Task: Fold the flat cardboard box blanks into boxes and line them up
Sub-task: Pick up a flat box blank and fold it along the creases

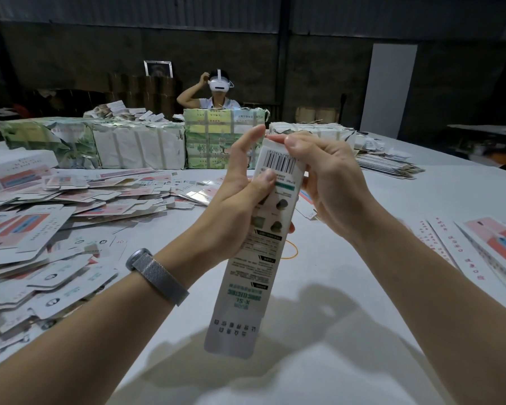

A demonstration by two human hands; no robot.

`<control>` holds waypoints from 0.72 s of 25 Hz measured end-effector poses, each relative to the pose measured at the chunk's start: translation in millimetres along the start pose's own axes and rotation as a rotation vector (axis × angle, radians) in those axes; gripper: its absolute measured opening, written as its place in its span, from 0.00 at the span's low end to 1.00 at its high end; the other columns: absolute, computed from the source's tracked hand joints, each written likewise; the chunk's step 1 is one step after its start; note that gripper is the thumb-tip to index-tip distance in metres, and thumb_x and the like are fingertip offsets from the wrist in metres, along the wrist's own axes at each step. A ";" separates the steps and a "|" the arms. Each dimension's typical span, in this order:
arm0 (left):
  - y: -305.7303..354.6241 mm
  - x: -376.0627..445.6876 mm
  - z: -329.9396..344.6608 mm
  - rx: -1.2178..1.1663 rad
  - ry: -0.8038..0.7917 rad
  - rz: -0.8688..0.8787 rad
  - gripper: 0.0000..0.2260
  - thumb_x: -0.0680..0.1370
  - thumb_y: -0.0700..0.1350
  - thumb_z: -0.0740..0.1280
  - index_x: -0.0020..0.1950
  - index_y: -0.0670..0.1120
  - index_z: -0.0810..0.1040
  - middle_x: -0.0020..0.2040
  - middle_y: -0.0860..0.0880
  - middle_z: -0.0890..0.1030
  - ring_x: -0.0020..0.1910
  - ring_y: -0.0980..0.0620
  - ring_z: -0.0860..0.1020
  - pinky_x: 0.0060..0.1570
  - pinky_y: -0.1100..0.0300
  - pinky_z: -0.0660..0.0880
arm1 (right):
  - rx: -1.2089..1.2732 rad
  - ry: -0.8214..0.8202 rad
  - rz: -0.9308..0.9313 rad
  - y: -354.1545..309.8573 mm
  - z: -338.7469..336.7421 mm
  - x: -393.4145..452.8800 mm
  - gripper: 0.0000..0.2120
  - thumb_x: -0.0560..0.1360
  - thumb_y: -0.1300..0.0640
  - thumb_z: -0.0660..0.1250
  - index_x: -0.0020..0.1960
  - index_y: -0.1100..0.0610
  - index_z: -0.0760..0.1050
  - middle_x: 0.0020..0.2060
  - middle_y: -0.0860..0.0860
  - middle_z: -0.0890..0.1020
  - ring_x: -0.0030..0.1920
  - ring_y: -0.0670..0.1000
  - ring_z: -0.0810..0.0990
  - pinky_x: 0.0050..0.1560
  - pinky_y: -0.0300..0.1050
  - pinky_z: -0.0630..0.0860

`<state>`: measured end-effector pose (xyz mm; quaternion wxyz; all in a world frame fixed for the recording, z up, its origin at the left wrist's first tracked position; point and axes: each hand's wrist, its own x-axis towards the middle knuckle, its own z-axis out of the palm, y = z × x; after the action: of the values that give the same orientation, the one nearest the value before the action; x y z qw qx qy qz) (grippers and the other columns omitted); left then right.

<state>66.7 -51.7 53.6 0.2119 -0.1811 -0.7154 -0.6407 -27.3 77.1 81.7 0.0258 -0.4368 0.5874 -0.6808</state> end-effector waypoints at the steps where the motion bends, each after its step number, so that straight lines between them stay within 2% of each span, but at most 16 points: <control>1: -0.3 -0.1 -1.4 -0.004 -0.003 -0.002 0.22 0.86 0.42 0.54 0.75 0.63 0.55 0.43 0.45 0.85 0.34 0.45 0.82 0.35 0.57 0.80 | -0.008 -0.001 -0.010 0.1 0.2 0.2 0.13 0.78 0.54 0.62 0.49 0.54 0.85 0.43 0.55 0.77 0.42 0.54 0.79 0.46 0.70 0.73; 4: -1.1 -0.8 -2.5 -0.022 -0.014 -0.006 0.21 0.85 0.45 0.55 0.74 0.65 0.57 0.46 0.38 0.84 0.36 0.43 0.83 0.37 0.54 0.81 | -0.030 0.002 -0.038 -0.9 -3.4 1.3 0.12 0.77 0.55 0.62 0.47 0.55 0.85 0.42 0.52 0.78 0.41 0.51 0.80 0.42 0.61 0.74; 6: -1.3 -0.8 -2.3 -0.029 -0.016 -0.003 0.21 0.84 0.47 0.56 0.74 0.65 0.58 0.48 0.39 0.84 0.38 0.41 0.83 0.37 0.53 0.81 | -0.034 -0.018 -0.052 -1.7 -7.4 2.1 0.12 0.77 0.56 0.62 0.46 0.55 0.85 0.43 0.49 0.78 0.42 0.50 0.81 0.42 0.58 0.74; 8: -1.2 -0.3 -3.2 -0.022 -0.009 0.003 0.22 0.82 0.48 0.57 0.74 0.64 0.59 0.48 0.41 0.84 0.38 0.40 0.83 0.37 0.54 0.81 | -0.030 -0.051 -0.053 -1.7 -9.1 3.1 0.13 0.78 0.57 0.62 0.46 0.55 0.85 0.44 0.48 0.78 0.44 0.50 0.81 0.43 0.59 0.74; 10: -1.2 -0.1 -4.5 0.009 0.010 0.007 0.21 0.82 0.48 0.57 0.75 0.63 0.60 0.48 0.40 0.84 0.38 0.40 0.84 0.36 0.54 0.80 | -0.040 -0.070 -0.053 -1.0 -6.6 3.4 0.13 0.79 0.55 0.61 0.48 0.56 0.85 0.45 0.48 0.78 0.45 0.51 0.80 0.46 0.65 0.75; 13: -1.5 2.1 -6.5 0.040 0.038 0.010 0.21 0.83 0.49 0.56 0.75 0.62 0.59 0.48 0.36 0.83 0.39 0.39 0.84 0.39 0.52 0.81 | -0.055 -0.053 -0.075 1.1 0.9 2.0 0.14 0.79 0.53 0.59 0.52 0.55 0.83 0.47 0.49 0.76 0.48 0.58 0.78 0.50 0.73 0.72; 16: -1.5 2.0 -8.7 0.048 0.062 0.032 0.21 0.83 0.49 0.56 0.75 0.62 0.60 0.48 0.37 0.84 0.39 0.40 0.84 0.40 0.49 0.82 | -0.108 -0.058 -0.116 1.4 6.1 0.9 0.13 0.79 0.53 0.60 0.56 0.55 0.81 0.50 0.49 0.75 0.52 0.66 0.77 0.47 0.72 0.74; 18: -2.2 2.5 -7.5 0.064 0.069 0.044 0.20 0.83 0.49 0.56 0.74 0.61 0.60 0.48 0.38 0.84 0.39 0.41 0.84 0.39 0.51 0.82 | -0.122 -0.040 -0.121 -0.6 8.2 0.5 0.12 0.78 0.54 0.61 0.56 0.55 0.80 0.51 0.50 0.75 0.53 0.64 0.78 0.46 0.67 0.77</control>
<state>64.0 -59.4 53.7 0.2560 -0.1677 -0.7237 -0.6185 -22.3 70.7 81.9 -0.0303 -0.4857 0.5995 -0.6354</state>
